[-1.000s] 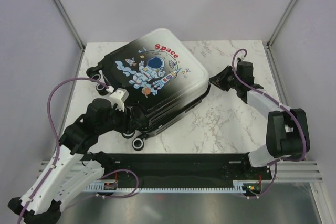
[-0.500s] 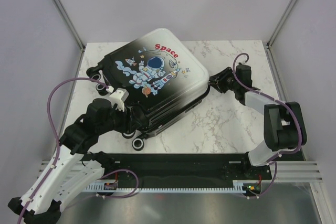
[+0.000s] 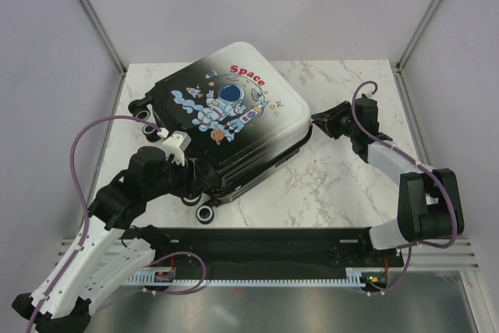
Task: Pack the luggage
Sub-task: Zip the luggage at the center of the board.
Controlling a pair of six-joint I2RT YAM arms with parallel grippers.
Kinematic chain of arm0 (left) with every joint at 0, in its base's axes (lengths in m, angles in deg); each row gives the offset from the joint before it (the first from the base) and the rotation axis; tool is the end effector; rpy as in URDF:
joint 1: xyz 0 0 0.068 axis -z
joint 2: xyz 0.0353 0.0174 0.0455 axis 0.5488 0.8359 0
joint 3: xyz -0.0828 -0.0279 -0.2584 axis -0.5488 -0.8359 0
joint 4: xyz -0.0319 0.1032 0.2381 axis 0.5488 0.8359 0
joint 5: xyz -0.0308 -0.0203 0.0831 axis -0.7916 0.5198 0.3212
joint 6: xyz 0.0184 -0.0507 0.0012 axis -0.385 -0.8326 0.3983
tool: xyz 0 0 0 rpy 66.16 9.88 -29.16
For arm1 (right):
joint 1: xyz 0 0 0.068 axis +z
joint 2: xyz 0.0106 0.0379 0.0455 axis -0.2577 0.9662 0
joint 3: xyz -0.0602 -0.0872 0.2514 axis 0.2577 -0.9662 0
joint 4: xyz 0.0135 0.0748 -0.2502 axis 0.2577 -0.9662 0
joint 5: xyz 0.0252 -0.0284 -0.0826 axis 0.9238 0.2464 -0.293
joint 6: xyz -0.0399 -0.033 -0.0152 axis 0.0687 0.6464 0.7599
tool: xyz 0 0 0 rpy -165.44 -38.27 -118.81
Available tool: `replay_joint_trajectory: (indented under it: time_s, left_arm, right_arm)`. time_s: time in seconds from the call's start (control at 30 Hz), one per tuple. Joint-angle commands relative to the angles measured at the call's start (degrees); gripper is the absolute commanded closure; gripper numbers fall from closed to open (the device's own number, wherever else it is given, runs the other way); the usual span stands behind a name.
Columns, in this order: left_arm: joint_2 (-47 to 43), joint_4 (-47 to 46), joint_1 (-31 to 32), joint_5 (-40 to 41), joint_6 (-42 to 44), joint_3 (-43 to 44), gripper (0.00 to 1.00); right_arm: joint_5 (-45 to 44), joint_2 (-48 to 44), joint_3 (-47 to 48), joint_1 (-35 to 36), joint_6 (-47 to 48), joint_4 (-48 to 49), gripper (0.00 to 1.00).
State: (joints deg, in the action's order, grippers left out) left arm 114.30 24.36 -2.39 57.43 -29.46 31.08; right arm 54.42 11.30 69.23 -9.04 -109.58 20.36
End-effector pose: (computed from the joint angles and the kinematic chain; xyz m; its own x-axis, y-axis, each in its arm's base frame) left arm 0.1017 -0.0663 0.3151 -0.6815 0.0176 -0.7316 0.3945 0.8509 -0.3470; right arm 0.3113 0.0427 0.2184 -0.5277 0.8097 -0.2568 0.2754 0.4491 0.8500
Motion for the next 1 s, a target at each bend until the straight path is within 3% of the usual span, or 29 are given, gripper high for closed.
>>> replay_joint_trajectory:
  time_s: [0.0,0.33,0.5,0.97]
  left_arm:
    - [-0.1,-4.1,-1.3,7.9,-8.7,0.0,0.98]
    - [0.1,-4.1,-1.3,8.1,-8.4,0.1,0.98]
    - [0.1,-4.0,-1.3,8.1,-8.4,0.2,0.98]
    - [0.8,-4.0,-1.3,7.9,-8.4,0.3,0.98]
  right_arm:
    - [-0.4,1.6,1.7,0.2,1.9,0.5,0.66]
    - [-0.8,3.6,2.1,0.2,8.6,3.9,0.74]
    - [0.6,3.0,2.3,0.2,12.6,8.9,1.00]
    - [15.2,-1.4,6.0,0.2,32.4,13.6,1.00]
